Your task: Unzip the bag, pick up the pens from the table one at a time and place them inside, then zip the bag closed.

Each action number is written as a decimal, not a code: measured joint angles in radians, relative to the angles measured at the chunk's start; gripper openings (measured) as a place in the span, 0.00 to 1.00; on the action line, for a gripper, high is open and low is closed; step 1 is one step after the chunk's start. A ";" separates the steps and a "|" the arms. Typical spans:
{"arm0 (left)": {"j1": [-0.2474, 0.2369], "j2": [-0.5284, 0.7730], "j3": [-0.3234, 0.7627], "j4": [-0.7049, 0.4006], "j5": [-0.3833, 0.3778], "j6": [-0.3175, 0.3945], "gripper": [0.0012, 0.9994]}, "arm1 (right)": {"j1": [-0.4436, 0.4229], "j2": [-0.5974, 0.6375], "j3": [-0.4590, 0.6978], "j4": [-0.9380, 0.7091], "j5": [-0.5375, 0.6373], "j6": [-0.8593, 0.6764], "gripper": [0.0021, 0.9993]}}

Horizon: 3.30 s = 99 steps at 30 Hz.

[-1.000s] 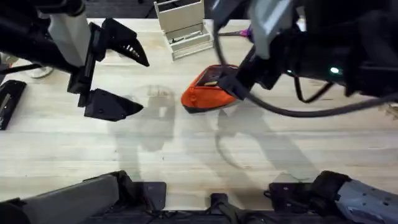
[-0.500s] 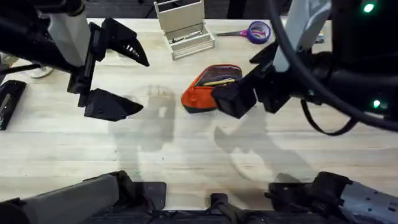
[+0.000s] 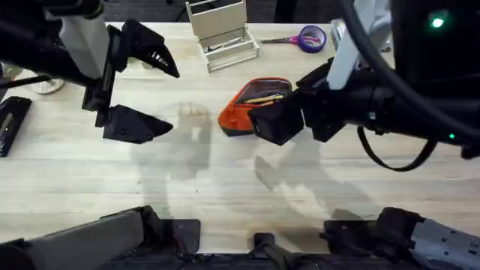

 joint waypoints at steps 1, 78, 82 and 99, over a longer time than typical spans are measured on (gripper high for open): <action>0.000 0.001 0.000 0.002 0.003 -0.007 0.99 | 0.000 0.000 0.000 0.000 0.000 0.003 1.00; 0.000 0.269 -0.286 0.267 0.132 -0.047 0.99 | 0.231 0.318 -0.001 0.103 0.166 0.684 1.00; 0.000 0.269 -0.286 0.267 0.132 -0.047 0.99 | 0.231 0.318 -0.001 0.106 0.169 0.684 1.00; 0.000 0.269 -0.286 0.267 0.132 -0.047 0.99 | 0.231 0.365 -0.001 0.131 0.170 0.684 1.00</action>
